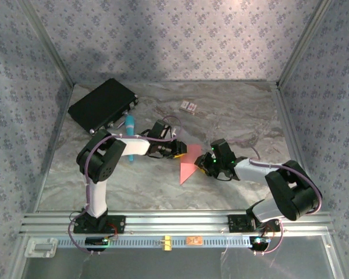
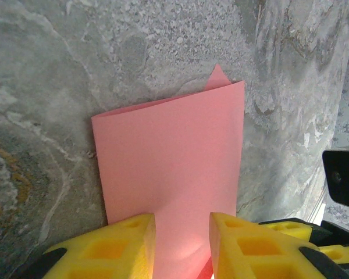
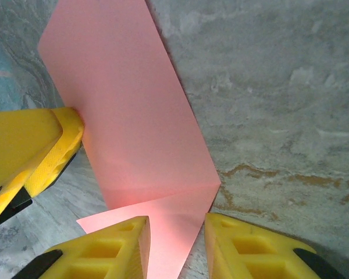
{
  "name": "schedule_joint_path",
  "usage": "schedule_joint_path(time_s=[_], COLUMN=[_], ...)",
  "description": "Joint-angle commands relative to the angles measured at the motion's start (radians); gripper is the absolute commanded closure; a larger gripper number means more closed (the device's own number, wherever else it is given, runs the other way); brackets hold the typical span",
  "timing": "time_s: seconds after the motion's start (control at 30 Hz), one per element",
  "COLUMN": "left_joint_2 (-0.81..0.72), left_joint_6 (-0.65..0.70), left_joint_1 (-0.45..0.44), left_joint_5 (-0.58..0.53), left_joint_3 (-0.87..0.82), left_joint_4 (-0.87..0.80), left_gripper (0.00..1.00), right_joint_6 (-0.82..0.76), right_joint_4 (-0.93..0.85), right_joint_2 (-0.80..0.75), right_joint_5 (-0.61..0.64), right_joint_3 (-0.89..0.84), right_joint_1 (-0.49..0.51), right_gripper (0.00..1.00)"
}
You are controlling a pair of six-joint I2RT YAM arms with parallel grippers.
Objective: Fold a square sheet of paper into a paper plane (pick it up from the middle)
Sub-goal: Fold the wing for the fifth time at the center of the table.
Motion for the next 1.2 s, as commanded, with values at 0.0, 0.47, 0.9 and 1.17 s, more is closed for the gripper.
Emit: schedule_joint_path(time_s=[0.0,0.47,0.9,1.17], left_joint_2=[-0.002,-0.001,0.001,0.003], left_joint_6=[0.003,0.001,0.000,0.001], left_joint_1=[0.015,0.014,0.014,0.014], left_joint_5=[-0.059,-0.059,-0.054,-0.052], left_joint_3=[-0.035,-0.038,-0.035,-0.033], left_joint_4=[-0.123,-0.119,-0.115,-0.115], left_gripper=[0.69,0.69,0.69,0.69], right_joint_6=[0.030,0.088,0.052,0.033], right_joint_4=[-0.045,0.009,0.054,0.142], right_joint_2=[-0.023,0.053,0.075,0.052], right_joint_5=[0.023,-0.024,-0.018,-0.018], right_joint_3=[-0.001,0.029,0.061,0.036], right_joint_1=[0.010,0.027,0.025,0.018], right_gripper=[0.69,0.68,0.68,0.67])
